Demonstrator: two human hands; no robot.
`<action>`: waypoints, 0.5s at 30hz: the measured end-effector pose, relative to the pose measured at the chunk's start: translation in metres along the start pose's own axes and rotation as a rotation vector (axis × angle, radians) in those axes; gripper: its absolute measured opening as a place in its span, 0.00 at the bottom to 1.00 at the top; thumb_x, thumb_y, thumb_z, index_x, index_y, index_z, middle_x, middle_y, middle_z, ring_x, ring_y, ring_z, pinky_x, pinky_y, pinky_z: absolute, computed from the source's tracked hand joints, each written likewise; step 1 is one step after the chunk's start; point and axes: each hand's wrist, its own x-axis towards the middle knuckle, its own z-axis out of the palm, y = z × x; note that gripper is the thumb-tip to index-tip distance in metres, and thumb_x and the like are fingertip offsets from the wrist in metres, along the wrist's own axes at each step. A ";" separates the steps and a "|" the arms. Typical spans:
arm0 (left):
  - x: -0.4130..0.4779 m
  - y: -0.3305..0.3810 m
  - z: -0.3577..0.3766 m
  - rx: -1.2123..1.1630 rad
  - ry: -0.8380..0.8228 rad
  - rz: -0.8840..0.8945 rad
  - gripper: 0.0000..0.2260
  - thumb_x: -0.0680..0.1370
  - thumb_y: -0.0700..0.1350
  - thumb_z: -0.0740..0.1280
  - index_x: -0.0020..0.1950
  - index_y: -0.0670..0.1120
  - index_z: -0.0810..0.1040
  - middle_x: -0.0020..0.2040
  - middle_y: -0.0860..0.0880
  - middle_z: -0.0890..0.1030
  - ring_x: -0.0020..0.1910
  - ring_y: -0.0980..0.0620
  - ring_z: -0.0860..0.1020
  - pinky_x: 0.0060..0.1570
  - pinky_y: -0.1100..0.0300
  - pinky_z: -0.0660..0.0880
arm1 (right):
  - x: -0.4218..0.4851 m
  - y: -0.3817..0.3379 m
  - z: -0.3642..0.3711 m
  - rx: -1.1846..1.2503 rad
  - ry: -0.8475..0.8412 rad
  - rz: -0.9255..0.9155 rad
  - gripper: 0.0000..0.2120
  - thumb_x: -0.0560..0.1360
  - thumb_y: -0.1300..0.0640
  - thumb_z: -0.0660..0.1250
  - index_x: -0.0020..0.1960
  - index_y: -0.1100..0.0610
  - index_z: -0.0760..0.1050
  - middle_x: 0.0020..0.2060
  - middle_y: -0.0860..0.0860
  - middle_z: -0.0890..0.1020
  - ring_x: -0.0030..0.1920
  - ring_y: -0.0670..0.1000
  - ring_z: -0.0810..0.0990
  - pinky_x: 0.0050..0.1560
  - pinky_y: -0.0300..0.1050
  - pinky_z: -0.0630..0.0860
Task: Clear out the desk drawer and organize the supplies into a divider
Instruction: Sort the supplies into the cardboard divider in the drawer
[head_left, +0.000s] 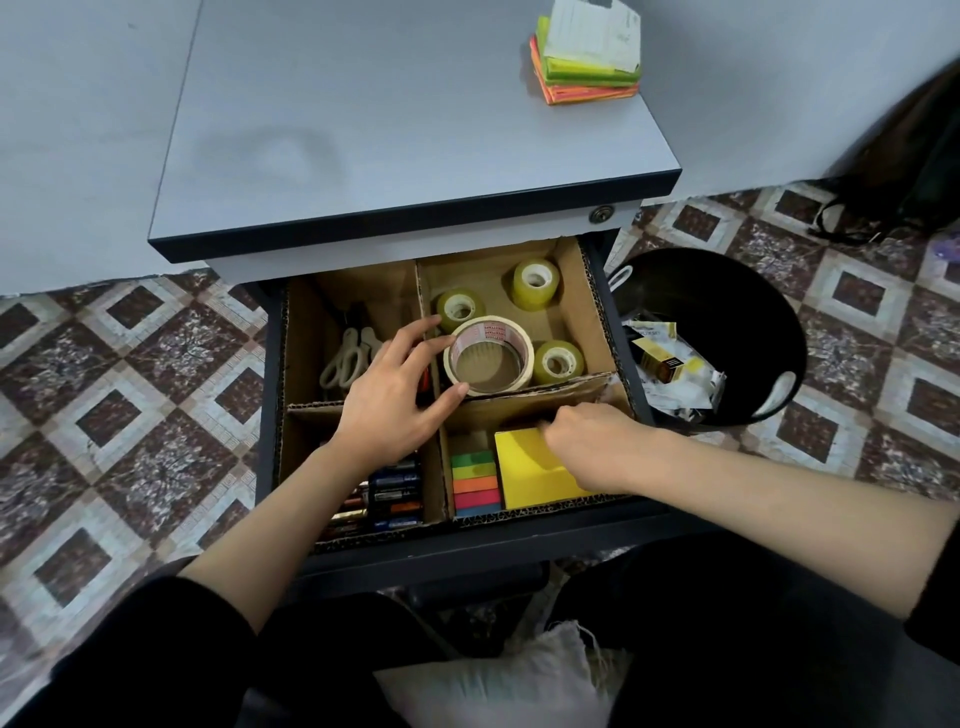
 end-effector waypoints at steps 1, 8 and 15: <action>0.000 0.000 0.000 0.003 0.001 -0.005 0.29 0.73 0.64 0.57 0.69 0.50 0.69 0.73 0.53 0.63 0.70 0.50 0.65 0.54 0.55 0.71 | 0.001 -0.003 -0.002 -0.013 0.025 -0.011 0.25 0.76 0.71 0.55 0.71 0.59 0.64 0.54 0.58 0.76 0.53 0.59 0.77 0.42 0.46 0.69; 0.000 0.002 0.000 0.018 -0.015 -0.020 0.27 0.73 0.61 0.57 0.69 0.50 0.69 0.74 0.53 0.61 0.70 0.51 0.64 0.55 0.55 0.71 | 0.014 -0.021 -0.008 -0.144 -0.136 -0.032 0.33 0.79 0.68 0.55 0.76 0.44 0.49 0.63 0.59 0.70 0.63 0.62 0.70 0.59 0.60 0.73; 0.000 0.001 -0.002 -0.013 -0.033 -0.013 0.28 0.73 0.63 0.56 0.68 0.50 0.69 0.74 0.53 0.61 0.71 0.50 0.63 0.57 0.54 0.69 | 0.009 -0.015 -0.006 -0.102 -0.116 -0.077 0.30 0.79 0.68 0.53 0.76 0.46 0.54 0.62 0.59 0.71 0.61 0.59 0.73 0.48 0.47 0.71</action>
